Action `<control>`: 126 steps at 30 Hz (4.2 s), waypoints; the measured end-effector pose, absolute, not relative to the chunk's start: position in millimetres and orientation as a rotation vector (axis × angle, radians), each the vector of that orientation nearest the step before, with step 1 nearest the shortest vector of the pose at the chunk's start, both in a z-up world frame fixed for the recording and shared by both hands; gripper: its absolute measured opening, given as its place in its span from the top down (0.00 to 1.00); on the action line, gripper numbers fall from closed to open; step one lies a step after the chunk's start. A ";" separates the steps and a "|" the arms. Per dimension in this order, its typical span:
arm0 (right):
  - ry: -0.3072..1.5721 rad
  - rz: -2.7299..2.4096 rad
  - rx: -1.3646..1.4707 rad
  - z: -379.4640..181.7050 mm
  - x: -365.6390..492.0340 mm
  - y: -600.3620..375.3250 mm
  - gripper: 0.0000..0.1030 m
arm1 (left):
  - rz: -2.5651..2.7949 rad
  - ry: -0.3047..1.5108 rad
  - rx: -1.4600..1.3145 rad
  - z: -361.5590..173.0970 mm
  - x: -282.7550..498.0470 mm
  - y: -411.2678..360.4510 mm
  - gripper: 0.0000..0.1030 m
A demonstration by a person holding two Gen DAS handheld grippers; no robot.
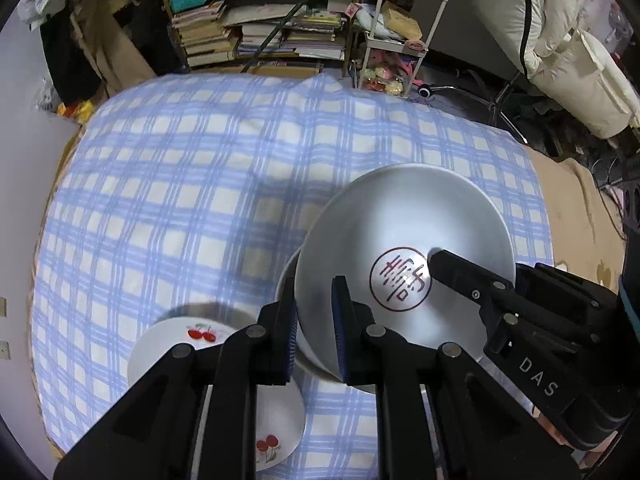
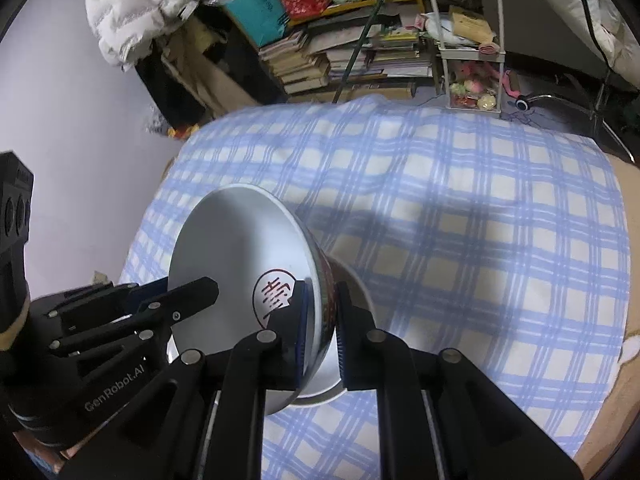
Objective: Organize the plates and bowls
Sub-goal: 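Lift the red-print bowl with both grippers toward the nested bowls, then lower the red-print bowl into the nested white bowls with both grippers, then grip the rim of the nested bowl stack with both grippers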
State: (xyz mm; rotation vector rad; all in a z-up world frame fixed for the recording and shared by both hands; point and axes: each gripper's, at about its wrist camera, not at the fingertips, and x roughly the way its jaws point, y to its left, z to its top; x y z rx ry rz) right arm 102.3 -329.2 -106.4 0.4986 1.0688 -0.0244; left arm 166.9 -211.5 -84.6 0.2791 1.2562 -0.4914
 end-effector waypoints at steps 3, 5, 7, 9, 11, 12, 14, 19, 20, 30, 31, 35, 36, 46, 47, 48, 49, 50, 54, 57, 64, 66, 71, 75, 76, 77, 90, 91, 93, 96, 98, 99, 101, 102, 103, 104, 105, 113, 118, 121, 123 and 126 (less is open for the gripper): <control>1.088 -0.027 0.464 -108.3 106.3 -319.9 0.86 | -0.483 1.260 0.273 -90.5 166.5 -202.7 0.85; 1.110 -0.029 0.438 -112.0 108.1 -311.1 0.85 | -0.480 1.267 0.273 -95.8 166.0 -196.6 0.85; 1.130 -0.033 0.427 -116.6 108.0 -303.7 0.85 | -0.491 1.267 0.264 -100.4 164.1 -189.7 0.85; 1.145 -0.035 0.422 -120.9 107.0 -298.8 0.84 | -0.503 1.272 0.248 -105.2 162.5 -184.7 0.85; 1.157 -0.041 0.411 -123.7 105.2 -295.6 0.84 | -0.513 1.277 0.228 -109.5 163.1 -182.7 0.85; 1.160 -0.049 0.403 -124.6 104.4 -294.0 0.84 | -0.521 1.279 0.224 -111.3 162.7 -182.6 0.85; 1.164 -0.063 0.398 -126.3 102.6 -293.8 0.84 | -0.529 1.271 0.241 -113.2 160.4 -184.6 0.85; 1.166 -0.091 0.389 -128.1 99.1 -295.4 0.84 | -0.544 1.265 0.265 -119.7 156.7 -189.4 0.85; 1.166 -0.098 0.380 -129.0 99.5 -295.9 0.84 | -0.546 1.268 0.263 -121.5 156.8 -189.7 0.85; 1.179 -0.129 0.183 -137.4 105.0 -274.8 0.84 | -0.549 1.274 0.260 -131.9 161.6 -183.0 0.85; 1.183 -0.126 0.183 -139.0 105.8 -274.6 0.84 | -0.553 1.274 0.256 -132.0 162.8 -182.4 0.85; 1.195 -0.116 0.169 -143.1 107.5 -274.0 0.81 | -0.557 1.281 0.251 -134.6 164.7 -182.0 0.85; 1.192 -0.109 0.171 -142.9 107.6 -274.7 0.81 | -0.555 1.282 0.253 -135.5 164.8 -182.1 0.85; 1.177 -0.079 0.176 -141.5 106.5 -273.7 0.81 | -0.554 1.273 0.228 -129.9 163.4 -173.3 0.85; 1.175 -0.078 0.178 -141.4 106.6 -273.9 0.81 | -0.555 1.269 0.227 -128.8 162.7 -171.8 0.85; 1.173 -0.077 0.178 -141.3 106.3 -273.8 0.81 | -0.553 1.265 0.225 -127.6 162.3 -170.3 0.85; 1.171 -0.075 0.177 -141.0 106.4 -273.6 0.81 | -0.552 1.261 0.221 -126.6 162.5 -169.2 0.84; 1.165 -0.073 0.171 -139.7 106.1 -273.1 0.81 | -0.551 1.258 0.214 -125.4 163.1 -168.1 0.84; 1.133 -0.111 0.081 -131.4 104.1 -268.5 0.80 | -0.538 1.239 0.227 -122.4 162.5 -167.0 0.83; 1.116 -0.106 0.084 -127.5 102.3 -273.2 0.78 | -0.530 1.226 0.247 -121.9 159.9 -166.1 0.83; 1.093 -0.112 0.170 -121.0 101.8 -286.7 0.68 | -0.513 1.232 0.246 -123.4 161.5 -164.5 0.81; 1.079 -0.114 0.177 -117.2 100.1 -288.4 0.56 | -0.507 1.227 0.251 -122.8 162.3 -163.8 0.80; 1.038 -0.135 0.244 -108.4 94.4 -300.7 0.34 | -0.489 1.234 0.231 -122.6 169.6 -158.4 0.73; 1.048 -0.169 0.246 -109.4 93.6 -310.9 0.15 | -0.467 1.240 0.207 -124.0 176.2 -152.3 0.60; 1.047 -0.177 0.247 -109.6 93.3 -312.3 0.12 | -0.463 1.240 0.201 -124.1 177.6 -151.0 0.55; 1.046 -0.189 0.251 -109.7 92.5 -315.0 0.08 | -0.460 1.243 0.195 -124.5 179.0 -149.9 0.54; 1.119 -0.287 0.310 -125.0 88.6 -345.9 0.01 | -0.491 1.301 0.118 -132.0 194.0 -146.7 0.49; 1.125 -0.289 0.312 -126.3 87.8 -346.8 0.01 | -0.491 1.305 0.117 -133.4 194.5 -146.3 0.48; 1.139 -0.292 0.311 -128.8 88.4 -347.3 0.01 | -0.486 1.310 0.119 -136.0 195.5 -147.1 0.48; 1.158 -0.298 0.310 -132.0 89.0 -346.7 0.01 | -0.487 1.317 0.122 -138.9 196.1 -147.6 0.47; 1.166 -0.302 0.310 -133.6 89.3 -347.3 0.01 | -0.491 1.324 0.122 -141.1 196.0 -148.7 0.47; 1.172 -0.305 0.309 -134.8 89.6 -347.5 0.01 | -0.490 1.327 0.125 -142.1 196.0 -149.4 0.47; 1.187 -0.314 0.307 -137.7 89.4 -348.3 0.01 | -0.491 1.334 0.125 -144.7 196.1 -150.3 0.47; 1.194 -0.318 0.307 -139.0 89.4 -348.7 0.01 | -0.491 1.335 0.123 -145.3 196.3 -150.3 0.47; 1.201 -0.322 0.307 -140.6 89.7 -349.1 0.01 | -0.490 1.334 0.121 -145.5 196.4 -150.1 0.46; 1.206 -0.325 0.308 -141.9 89.5 -349.6 0.01 | -0.490 1.334 0.121 -145.4 196.5 -149.8 0.46; 1.209 -0.327 0.309 -143.1 89.5 -350.4 0.01 | -0.489 1.335 0.122 -145.4 196.8 -149.7 0.46; 1.247 -0.347 0.317 -150.5 89.6 -354.2 0.01 | -0.476 1.335 0.126 -147.0 199.3 -147.8 0.46; 1.272 -0.354 0.317 -155.6 90.7 -355.2 0.01 | -0.473 1.341 0.143 -151.2 198.9 -150.4 0.46; 1.293 -0.355 0.319 -159.7 92.4 -355.0 0.01 | -0.466 1.335 0.152 -152.6 197.1 -151.5 0.46; 1.304 -0.349 0.331 -162.2 92.9 -355.4 0.01 | -0.468 1.332 0.158 -152.6 196.4 -152.7 0.46; 1.315 -0.336 0.351 -164.7 93.2 -355.6 0.01 | -0.459 1.327 0.163 -153.9 195.5 -154.0 0.46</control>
